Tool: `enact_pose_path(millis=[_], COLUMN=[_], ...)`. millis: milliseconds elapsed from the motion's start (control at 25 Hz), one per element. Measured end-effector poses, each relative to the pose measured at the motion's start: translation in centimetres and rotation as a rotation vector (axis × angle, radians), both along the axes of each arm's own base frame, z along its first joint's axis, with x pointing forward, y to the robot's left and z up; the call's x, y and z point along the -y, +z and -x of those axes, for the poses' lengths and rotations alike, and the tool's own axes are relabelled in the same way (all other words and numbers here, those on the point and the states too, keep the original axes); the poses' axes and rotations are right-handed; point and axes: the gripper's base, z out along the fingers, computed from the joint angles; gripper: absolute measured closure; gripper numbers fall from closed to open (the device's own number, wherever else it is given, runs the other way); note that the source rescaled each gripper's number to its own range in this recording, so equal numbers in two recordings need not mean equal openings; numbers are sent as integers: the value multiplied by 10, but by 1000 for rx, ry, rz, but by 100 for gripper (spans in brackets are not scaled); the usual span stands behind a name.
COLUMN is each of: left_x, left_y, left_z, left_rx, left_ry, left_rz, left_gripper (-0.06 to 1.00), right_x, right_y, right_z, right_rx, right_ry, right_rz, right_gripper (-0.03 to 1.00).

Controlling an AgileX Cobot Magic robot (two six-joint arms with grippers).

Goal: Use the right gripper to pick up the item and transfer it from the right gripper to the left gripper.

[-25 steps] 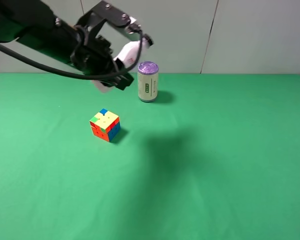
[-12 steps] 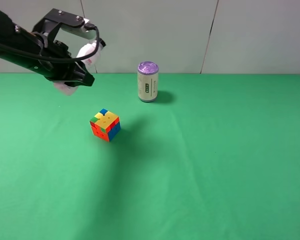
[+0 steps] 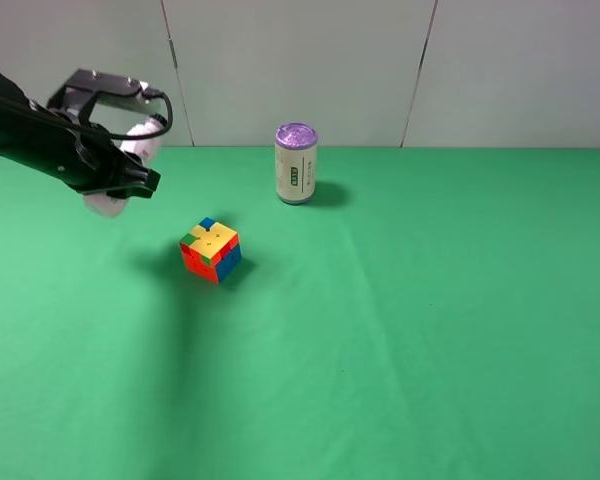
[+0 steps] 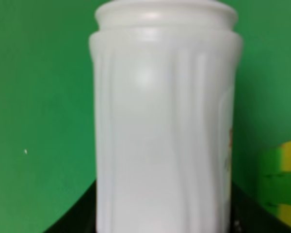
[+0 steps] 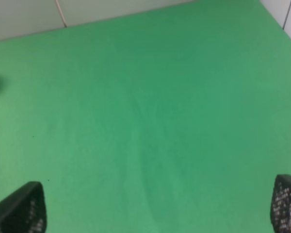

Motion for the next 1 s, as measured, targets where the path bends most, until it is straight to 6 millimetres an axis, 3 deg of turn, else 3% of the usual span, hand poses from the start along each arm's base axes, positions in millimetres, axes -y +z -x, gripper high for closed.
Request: enact_pose_path(millis=[240,440,800,1000], left_x=[-4,-5,-7,-8], left_y=[-34,-51,-71,-72], left_z=[-11,-13,-15,-15], left_rx=[-18,-41,-53,-43], left_ry=[40,51,70,76], left_rz=[-39,-53,-77,-83], left_gripper=[94,94,94,94], right_x=[0,0,0,0], right_y=[0,0,0,0], right_z=[0,0,0,0], right_rx=[1,1,1,1], right_ry=[1,1,1,1], right_rz=[-1,-1,-1,-1], right_gripper=[-3,-3,-3,-3])
